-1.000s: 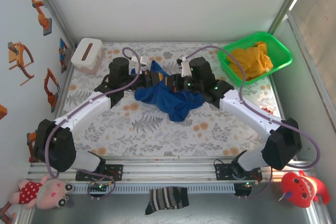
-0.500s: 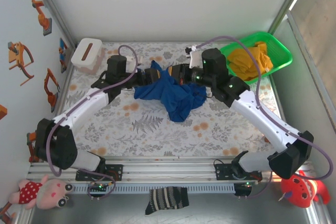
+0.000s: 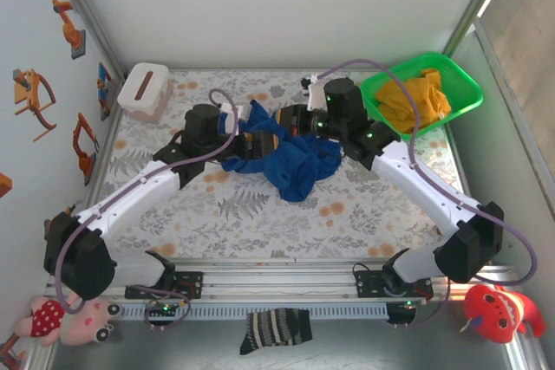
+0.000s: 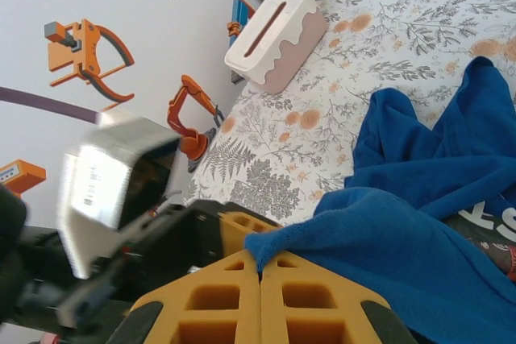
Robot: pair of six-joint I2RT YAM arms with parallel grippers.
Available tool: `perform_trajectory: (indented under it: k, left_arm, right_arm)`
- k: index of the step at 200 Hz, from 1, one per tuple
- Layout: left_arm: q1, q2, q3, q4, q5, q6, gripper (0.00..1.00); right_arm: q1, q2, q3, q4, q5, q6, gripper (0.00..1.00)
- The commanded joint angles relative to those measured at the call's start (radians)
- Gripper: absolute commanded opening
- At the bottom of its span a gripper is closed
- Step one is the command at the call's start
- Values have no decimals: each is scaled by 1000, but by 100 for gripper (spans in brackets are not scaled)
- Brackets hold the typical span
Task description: Fold the inside-out t-shirt
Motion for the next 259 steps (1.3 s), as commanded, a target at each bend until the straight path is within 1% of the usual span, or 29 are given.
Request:
perform_trajectory:
  k: [1,17,46,74,108,121,131,138,146,151,158,165,168,176,186,191,207,224,242,259]
  left_arm:
    - [-10,39,39,39,-18,26,78]
    - [-12,66,54,58,-31,13,78]
    - [-19,85,61,104,-23,-8,80]
    - [-27,56,42,119,-16,-15,82]
    - [-30,41,21,141,-61,-44,82]
    - [-30,61,30,139,-70,-44,76]
    - [-31,79,33,144,-69,-45,63]
    - [-30,88,35,151,-67,-41,50]
    - [-30,97,33,156,-73,-39,30]
    - [-28,98,31,163,-74,-37,20]
    - [-25,98,29,171,-74,-35,9]
    - [-21,96,28,177,-67,-34,0]
    - [-18,93,29,180,-61,-35,0]
    - [-7,87,29,188,-43,-40,0]
    - [6,78,27,195,-18,-44,0]
    - [13,72,27,195,-6,-44,0]
    - [36,57,24,200,38,-53,0]
    - [59,44,17,213,81,-65,0]
    - [77,33,11,220,117,-75,0]
    - [86,22,10,219,136,-74,0]
  right_arm:
    - [-5,11,0,59,-20,27,0]
    - [-4,18,-1,71,-26,37,0]
    - [-4,33,-7,91,-33,52,0]
    - [-5,42,-7,93,-29,50,0]
    - [-6,47,-9,112,-37,59,0]
    - [-4,45,-10,115,-38,61,0]
    - [-5,43,-9,116,-37,62,0]
    - [-5,43,-8,116,-37,62,0]
    - [-6,43,-6,118,-36,63,0]
    - [-6,43,-6,117,-36,64,0]
    - [-11,44,-6,116,-33,68,0]
    - [-21,41,-11,114,-34,69,0]
    - [-28,38,-13,111,-34,68,1]
    - [-49,25,-31,106,-31,66,15]
    - [-81,2,-67,105,-27,59,28]
    - [-97,-9,-85,105,-26,50,32]
    - [-131,-42,-143,96,-37,-2,42]
    - [-135,-67,-180,61,-37,-91,48]
    - [-135,-78,-206,49,-52,-152,51]
    - [-135,-65,-215,60,-79,-176,53]
